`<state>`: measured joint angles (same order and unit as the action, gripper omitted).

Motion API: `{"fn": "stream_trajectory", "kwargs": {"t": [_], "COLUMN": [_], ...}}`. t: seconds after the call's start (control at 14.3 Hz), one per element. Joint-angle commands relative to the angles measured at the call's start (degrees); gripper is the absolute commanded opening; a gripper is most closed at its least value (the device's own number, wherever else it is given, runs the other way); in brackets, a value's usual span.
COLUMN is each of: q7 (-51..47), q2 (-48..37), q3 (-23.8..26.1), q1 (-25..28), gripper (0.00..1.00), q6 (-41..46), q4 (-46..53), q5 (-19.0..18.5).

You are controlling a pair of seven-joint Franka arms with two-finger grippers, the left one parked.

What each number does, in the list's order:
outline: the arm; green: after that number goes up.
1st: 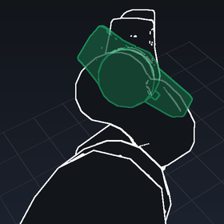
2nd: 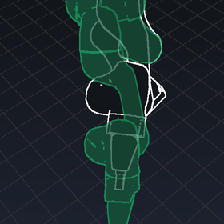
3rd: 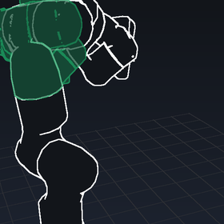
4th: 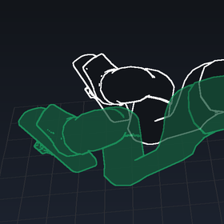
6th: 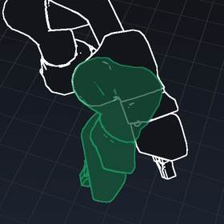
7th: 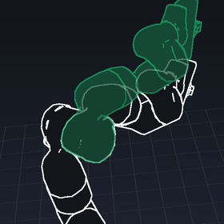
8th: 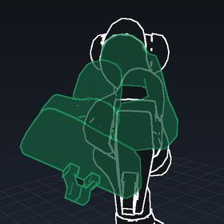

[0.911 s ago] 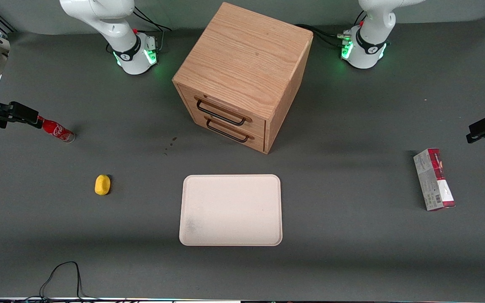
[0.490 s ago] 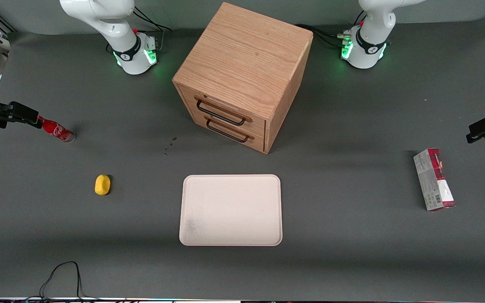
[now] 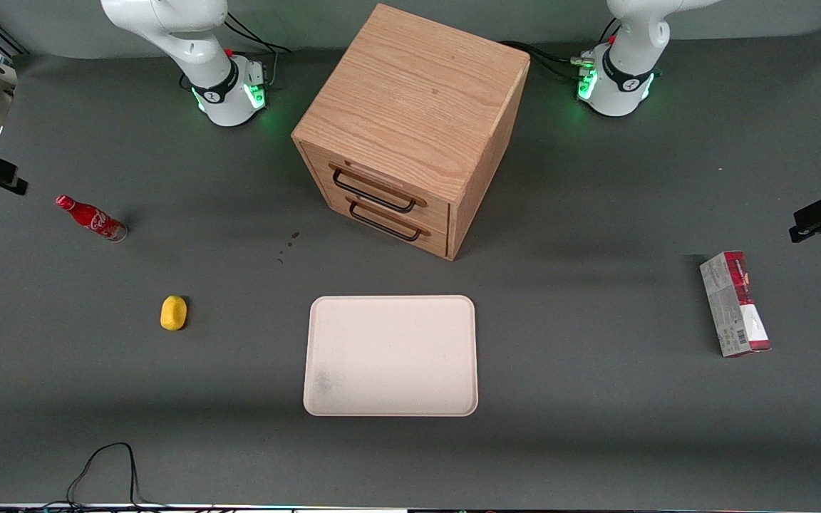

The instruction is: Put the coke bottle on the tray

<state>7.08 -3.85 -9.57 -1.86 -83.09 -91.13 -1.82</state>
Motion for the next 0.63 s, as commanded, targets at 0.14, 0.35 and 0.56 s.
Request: {"fn": "stream_trajectory", "kwargs": {"t": [0.14, 0.35, 0.56], "q7": [7.94, 12.24, 17.69], "q2": [-16.60, -21.37, -21.38], "q3": [-4.92, -9.05, -15.11], "q1": [0.89, 1.07, 1.07], "gripper": [1.00, 1.00, 1.00], "q6": [-8.39, -10.16, -10.60], "q4": [-19.66, -25.14, -25.41], "q5": [-4.77, -7.49, -8.11]}}
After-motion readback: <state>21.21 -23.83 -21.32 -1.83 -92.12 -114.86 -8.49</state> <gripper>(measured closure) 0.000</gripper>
